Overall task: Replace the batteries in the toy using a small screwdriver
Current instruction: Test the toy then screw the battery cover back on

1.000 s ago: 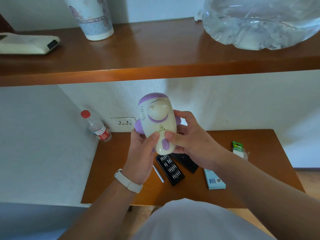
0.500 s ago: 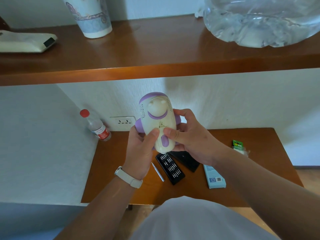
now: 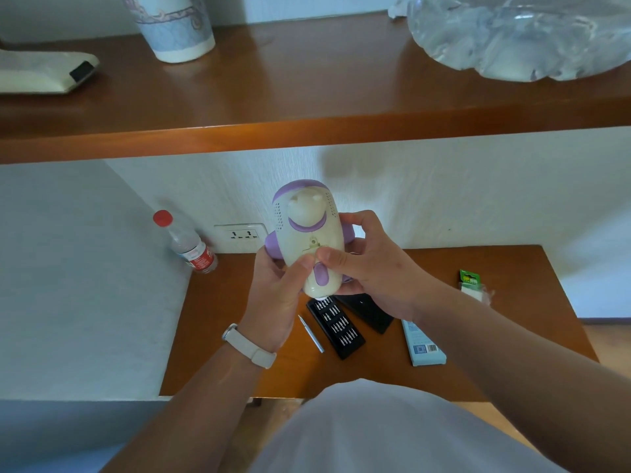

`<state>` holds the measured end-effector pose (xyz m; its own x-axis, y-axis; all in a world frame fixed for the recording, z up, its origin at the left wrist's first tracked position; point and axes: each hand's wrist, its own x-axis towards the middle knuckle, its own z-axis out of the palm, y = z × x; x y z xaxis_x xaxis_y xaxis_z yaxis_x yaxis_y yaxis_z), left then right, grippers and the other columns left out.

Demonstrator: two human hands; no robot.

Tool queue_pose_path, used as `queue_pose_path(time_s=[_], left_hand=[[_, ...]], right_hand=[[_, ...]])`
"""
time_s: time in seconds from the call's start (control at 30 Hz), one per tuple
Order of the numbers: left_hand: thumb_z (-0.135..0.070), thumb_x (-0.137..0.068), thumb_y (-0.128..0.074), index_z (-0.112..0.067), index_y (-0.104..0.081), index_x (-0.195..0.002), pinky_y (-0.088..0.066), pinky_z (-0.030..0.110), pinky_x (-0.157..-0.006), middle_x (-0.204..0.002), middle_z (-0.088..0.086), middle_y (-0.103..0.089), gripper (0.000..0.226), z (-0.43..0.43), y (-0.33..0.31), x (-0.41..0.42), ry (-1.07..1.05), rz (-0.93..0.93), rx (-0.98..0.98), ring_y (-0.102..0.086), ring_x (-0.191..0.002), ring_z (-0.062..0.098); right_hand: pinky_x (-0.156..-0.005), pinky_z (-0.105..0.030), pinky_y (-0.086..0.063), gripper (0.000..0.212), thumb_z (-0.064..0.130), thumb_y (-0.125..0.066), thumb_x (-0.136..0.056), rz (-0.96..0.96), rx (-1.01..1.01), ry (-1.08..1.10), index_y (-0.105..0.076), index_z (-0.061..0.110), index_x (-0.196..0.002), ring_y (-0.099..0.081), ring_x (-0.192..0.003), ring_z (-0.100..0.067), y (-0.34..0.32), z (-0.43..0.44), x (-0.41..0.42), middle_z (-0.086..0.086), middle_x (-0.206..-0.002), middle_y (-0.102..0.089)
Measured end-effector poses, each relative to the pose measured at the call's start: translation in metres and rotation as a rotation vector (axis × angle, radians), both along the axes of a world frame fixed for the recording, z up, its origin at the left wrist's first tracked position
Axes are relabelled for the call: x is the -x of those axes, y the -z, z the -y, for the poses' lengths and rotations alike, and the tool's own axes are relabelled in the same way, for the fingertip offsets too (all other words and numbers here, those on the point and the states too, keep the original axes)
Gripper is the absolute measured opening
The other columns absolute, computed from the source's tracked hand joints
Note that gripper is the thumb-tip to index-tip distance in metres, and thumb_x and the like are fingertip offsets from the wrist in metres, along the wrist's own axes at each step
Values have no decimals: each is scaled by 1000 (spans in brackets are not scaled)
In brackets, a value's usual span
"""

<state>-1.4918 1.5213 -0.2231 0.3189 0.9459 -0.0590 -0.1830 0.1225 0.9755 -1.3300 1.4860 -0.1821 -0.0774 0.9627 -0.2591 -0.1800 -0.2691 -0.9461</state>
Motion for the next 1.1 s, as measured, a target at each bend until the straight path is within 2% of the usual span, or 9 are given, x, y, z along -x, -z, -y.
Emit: queue_pose_path(time_s=[0.13, 0.27, 0.4, 0.47, 0.57, 0.7, 0.8, 0.93, 1.1], left_hand=[[-36, -79, -74, -5, -47, -140, -56, 50, -94, -126, 20, -63, 73, -4, 2, 0, -4, 8, 14, -63, -120, 34], [-48, -73, -84, -6, -51, -137, -57, 47, -94, -126, 19, -65, 83, -5, 2, 1, 13, 58, 64, -63, -120, 34], [-36, -82, -78, -10, -56, -133, -59, 40, -88, -122, 15, -67, 62, -7, 6, 6, 62, 118, 100, -64, -119, 33], [-37, -80, -79, -9, -55, -135, -59, 41, -88, -124, 18, -66, 66, -9, 7, 9, 93, 129, 110, -64, -119, 34], [-40, -73, -87, -3, -44, -143, -58, 46, -90, -134, 25, -59, 90, -13, 8, 13, 71, 130, 132, -60, -124, 39], [-42, -64, -93, -3, -38, -145, -58, 48, -90, -136, 23, -57, 106, -18, 11, 21, -5, 114, 147, -61, -123, 38], [-43, -61, -94, -4, -39, -145, -59, 47, -89, -136, 22, -57, 108, -19, 10, 27, -23, 111, 156, -61, -123, 36], [-37, -67, -91, -4, -38, -145, -59, 46, -89, -137, 24, -56, 100, -22, 11, 36, -24, 115, 144, -61, -124, 36], [-40, -68, -89, -4, -39, -145, -60, 44, -88, -136, 21, -58, 99, -22, 12, 48, -39, 116, 142, -62, -123, 34]], right_hand=[[-74, -34, -61, 64, 23, -77, -83, -9, 2, 2, -36, 29, -132, -72, -100, -16, 3, -2, -1, -9, -123, -61], [-75, -34, -61, 64, 27, -77, -82, 22, 12, -11, -36, 29, -132, -71, -102, -18, 6, -6, -1, -9, -123, -61], [-76, -33, -61, 59, 28, -75, -84, 32, 36, -55, -38, 31, -129, -72, -100, -17, 8, -8, -3, -10, -119, -63], [-78, -35, -61, 60, 30, -76, -80, 20, 45, -71, -39, 32, -127, -72, -101, -18, 10, -10, -3, -10, -119, -64], [-82, -40, -61, 63, 31, -78, -74, -23, 47, -91, -42, 33, -125, -71, -104, -22, 12, -13, -1, -10, -119, -67], [-85, -42, -60, 59, 24, -77, -81, -41, 29, -95, -42, 33, -128, -71, -105, -25, 16, -18, 6, -12, -117, -69], [-86, -44, -60, 59, 23, -78, -83, -18, 15, -79, -42, 34, -128, -71, -104, -25, 18, -21, 13, -12, -116, -69], [-85, -43, -61, 57, 23, -78, -84, 5, -5, -77, -43, 37, -126, -71, -104, -23, 20, -26, 21, -12, -120, -66], [-86, -42, -60, 53, 23, -76, -84, -3, -5, -141, -44, 39, -123, -70, -107, -22, 19, -33, 27, -10, -122, -64]])
